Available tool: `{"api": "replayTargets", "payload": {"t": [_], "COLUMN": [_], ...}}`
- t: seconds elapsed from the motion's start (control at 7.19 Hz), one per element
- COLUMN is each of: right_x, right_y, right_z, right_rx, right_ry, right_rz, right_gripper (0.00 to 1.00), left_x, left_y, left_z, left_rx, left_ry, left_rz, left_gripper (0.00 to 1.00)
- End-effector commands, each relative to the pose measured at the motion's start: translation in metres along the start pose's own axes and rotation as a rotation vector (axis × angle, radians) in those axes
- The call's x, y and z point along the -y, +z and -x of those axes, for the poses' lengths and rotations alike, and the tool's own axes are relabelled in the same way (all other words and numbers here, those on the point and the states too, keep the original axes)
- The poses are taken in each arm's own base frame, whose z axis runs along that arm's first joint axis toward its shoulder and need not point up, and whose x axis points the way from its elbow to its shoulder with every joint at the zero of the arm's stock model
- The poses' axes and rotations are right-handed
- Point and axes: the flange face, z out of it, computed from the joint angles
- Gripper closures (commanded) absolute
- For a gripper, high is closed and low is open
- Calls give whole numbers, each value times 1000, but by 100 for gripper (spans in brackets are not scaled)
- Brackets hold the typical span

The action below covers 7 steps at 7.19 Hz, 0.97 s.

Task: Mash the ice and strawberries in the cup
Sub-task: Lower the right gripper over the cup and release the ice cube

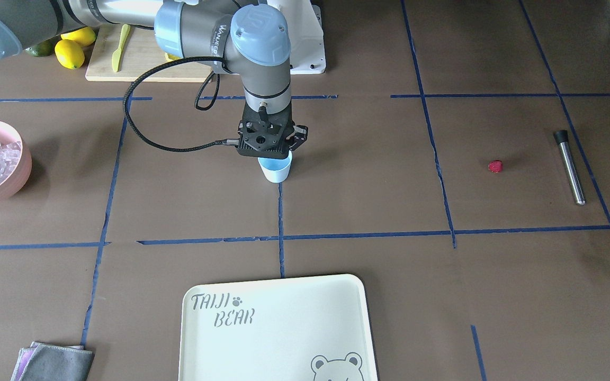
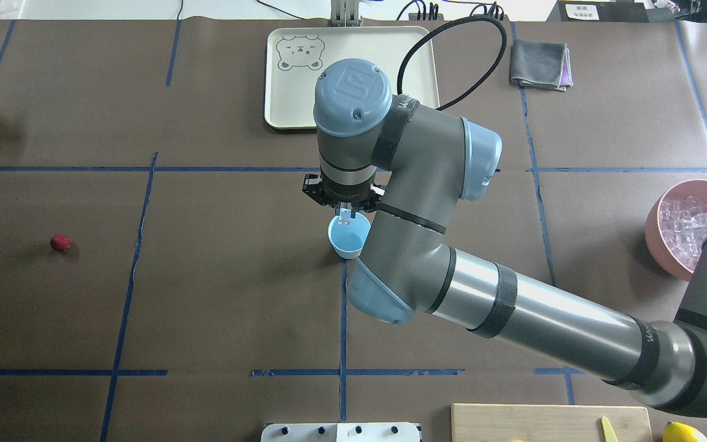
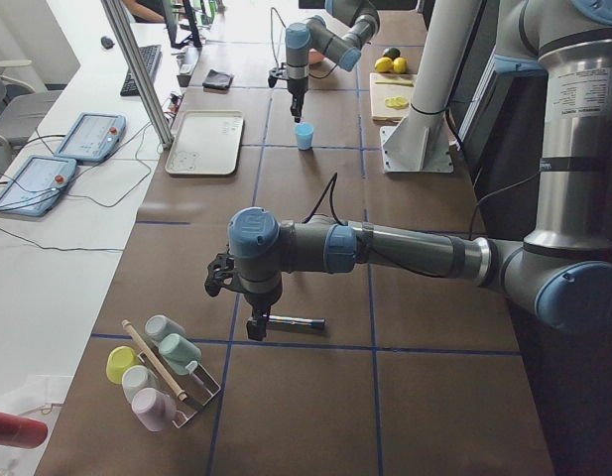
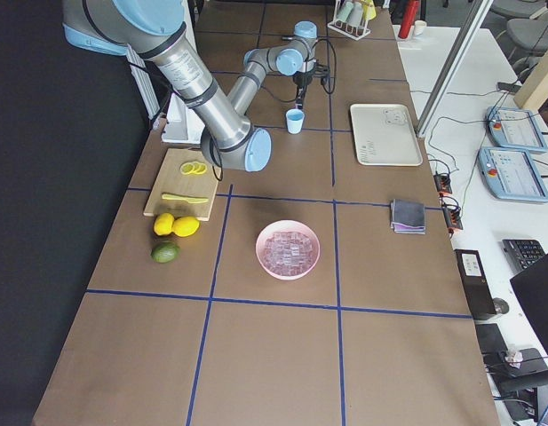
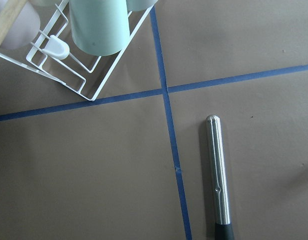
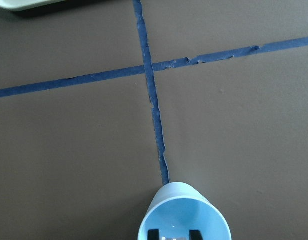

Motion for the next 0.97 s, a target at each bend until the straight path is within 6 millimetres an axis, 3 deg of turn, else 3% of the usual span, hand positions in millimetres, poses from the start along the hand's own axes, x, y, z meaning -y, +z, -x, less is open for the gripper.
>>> {"api": "replayTargets", "payload": {"t": [0.0, 0.28, 0.56, 0.83], "right_x": [-3, -3, -3, -3], "right_y": [6, 7, 8, 5], "right_z": [3, 2, 0, 0], "right_rx": [-10, -13, -15, -11], "right_ry": [-6, -6, -3, -3], "right_rz": [-6, -4, 0, -1], "right_gripper": [98, 97, 75, 61], "left_x": [0, 0, 0, 1], "left_y": [0, 0, 0, -3], "left_z": [0, 0, 0, -3], "left_rx": [0, 0, 0, 1], "left_ry": [1, 1, 1, 5], "left_rz": [-1, -1, -1, -5], "left_gripper": [0, 0, 0, 0]}}
